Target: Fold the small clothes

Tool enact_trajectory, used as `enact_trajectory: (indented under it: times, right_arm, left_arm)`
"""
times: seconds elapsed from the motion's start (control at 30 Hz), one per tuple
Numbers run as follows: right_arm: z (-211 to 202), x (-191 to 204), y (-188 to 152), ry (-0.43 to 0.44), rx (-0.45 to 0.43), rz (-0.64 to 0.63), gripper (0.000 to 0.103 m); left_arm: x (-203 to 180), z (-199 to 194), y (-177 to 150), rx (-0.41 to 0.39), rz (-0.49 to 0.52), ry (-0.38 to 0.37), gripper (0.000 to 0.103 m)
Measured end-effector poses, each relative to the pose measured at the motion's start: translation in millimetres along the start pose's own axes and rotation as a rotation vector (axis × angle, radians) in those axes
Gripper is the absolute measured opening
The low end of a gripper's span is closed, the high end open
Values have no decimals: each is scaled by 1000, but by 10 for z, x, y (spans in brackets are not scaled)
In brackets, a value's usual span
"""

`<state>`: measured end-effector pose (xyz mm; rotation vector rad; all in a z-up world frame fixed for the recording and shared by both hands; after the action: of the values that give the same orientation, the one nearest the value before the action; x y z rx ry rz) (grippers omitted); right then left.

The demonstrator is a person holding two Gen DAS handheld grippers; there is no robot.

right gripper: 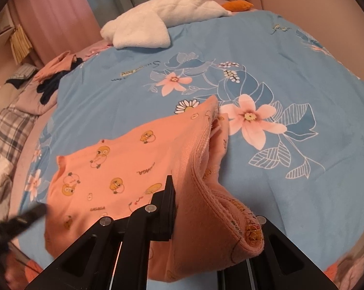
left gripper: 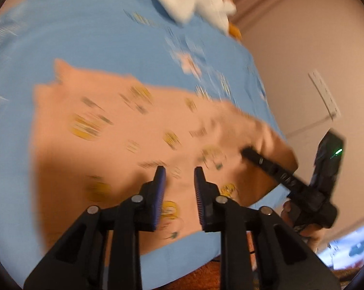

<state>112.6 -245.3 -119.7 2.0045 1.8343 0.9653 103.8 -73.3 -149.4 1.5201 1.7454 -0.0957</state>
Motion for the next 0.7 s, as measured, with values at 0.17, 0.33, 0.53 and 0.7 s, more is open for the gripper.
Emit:
enact_trajectory:
  times: [0.17,0.33,0.53,0.7]
  right_arm:
    - [-19,24,23,36,-8,-1,13]
    - [-37,146,34,80,-18,-30,13]
    - [-75,452,107,138,-29,-110,13]
    - [-64,829,100,160,-16,-249,13]
  left_arm:
    - [-67,506,-152,101,40,26,19]
    - [57,663,-134,123,-15,-7,18]
    - [128,535,-144,132,-61,-16,17]
    - [289,2,-96,27,-53,44,25]
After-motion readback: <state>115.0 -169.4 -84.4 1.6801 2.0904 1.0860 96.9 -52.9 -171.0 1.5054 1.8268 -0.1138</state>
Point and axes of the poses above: each gripper's, at about its wrist camera, not at the fingertips, and z roughly the way its jaws point, x to its left, y to its top, the point moved 5 cm from there along z, roughly the way its jaws point, and after that the axes turned 3 degrees about -x, right-handed, at the moved point
